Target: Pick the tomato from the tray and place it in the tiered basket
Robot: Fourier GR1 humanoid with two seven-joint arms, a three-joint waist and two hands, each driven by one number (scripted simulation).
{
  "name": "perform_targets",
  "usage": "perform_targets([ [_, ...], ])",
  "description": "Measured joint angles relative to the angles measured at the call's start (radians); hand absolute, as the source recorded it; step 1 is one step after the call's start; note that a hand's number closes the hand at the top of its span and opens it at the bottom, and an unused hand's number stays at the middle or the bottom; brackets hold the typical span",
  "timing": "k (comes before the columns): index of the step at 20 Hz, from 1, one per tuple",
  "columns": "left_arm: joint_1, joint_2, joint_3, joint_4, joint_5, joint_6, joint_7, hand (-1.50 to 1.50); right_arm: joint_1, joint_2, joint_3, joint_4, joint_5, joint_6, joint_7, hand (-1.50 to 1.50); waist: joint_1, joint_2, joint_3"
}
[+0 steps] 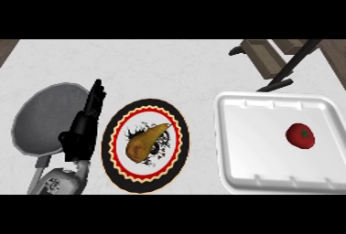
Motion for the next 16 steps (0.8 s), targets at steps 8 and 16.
perform_targets([
  [8,-0.017,-0.021,0.018,-0.009,-0.027,-0.033,0.028,0.0,-0.07,0.033,0.103,-0.197,0.057,-0.021,0.29,-1.5,0.014,0.0,0.002],
  [16,-0.034,-0.068,0.046,0.052,-0.059,-0.055,-0.005,0.0,-0.149,0.075,0.239,-0.296,0.114,0.009,0.507,-1.5,0.016,0.002,0.002],
])
